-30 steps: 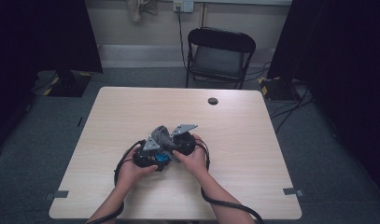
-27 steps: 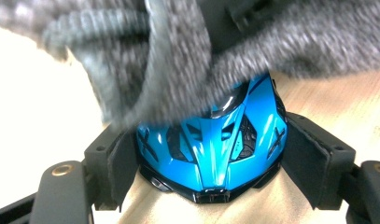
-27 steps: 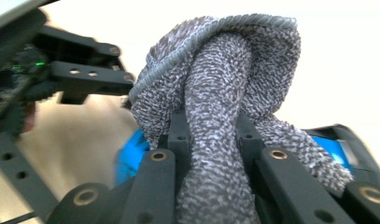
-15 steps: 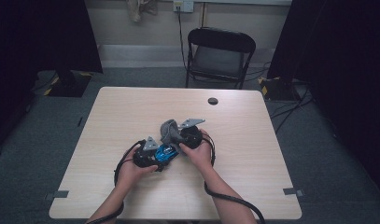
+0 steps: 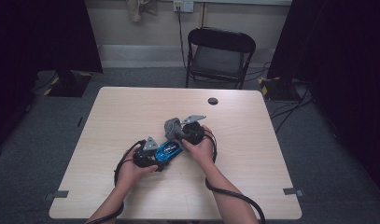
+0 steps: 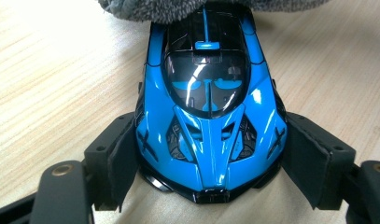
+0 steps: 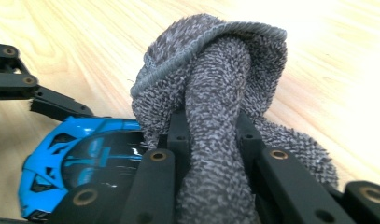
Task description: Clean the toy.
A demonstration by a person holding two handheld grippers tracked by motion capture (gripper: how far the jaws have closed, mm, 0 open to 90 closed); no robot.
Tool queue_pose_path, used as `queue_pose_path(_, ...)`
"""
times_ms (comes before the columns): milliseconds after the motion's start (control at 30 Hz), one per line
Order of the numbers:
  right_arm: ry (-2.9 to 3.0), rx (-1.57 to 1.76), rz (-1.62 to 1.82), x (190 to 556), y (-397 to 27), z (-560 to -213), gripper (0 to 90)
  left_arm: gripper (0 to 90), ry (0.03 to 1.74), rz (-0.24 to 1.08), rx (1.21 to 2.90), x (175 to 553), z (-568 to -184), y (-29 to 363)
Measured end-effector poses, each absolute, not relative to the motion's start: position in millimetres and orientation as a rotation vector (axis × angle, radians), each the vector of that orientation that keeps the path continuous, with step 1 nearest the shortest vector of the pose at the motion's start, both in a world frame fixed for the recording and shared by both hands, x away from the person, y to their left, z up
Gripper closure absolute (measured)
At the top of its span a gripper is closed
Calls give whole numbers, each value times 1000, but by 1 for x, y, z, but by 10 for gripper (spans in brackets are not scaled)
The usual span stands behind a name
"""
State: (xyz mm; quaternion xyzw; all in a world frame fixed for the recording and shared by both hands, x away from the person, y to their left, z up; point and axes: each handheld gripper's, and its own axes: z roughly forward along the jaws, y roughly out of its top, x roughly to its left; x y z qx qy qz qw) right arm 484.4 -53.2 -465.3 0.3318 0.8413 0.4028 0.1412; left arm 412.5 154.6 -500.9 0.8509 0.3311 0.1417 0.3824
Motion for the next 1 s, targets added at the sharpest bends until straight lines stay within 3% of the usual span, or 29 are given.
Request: queue_pose_path(1000,2388,1001,1137,497,-65,-465,744,243,847,360,2169,412,-501,154)
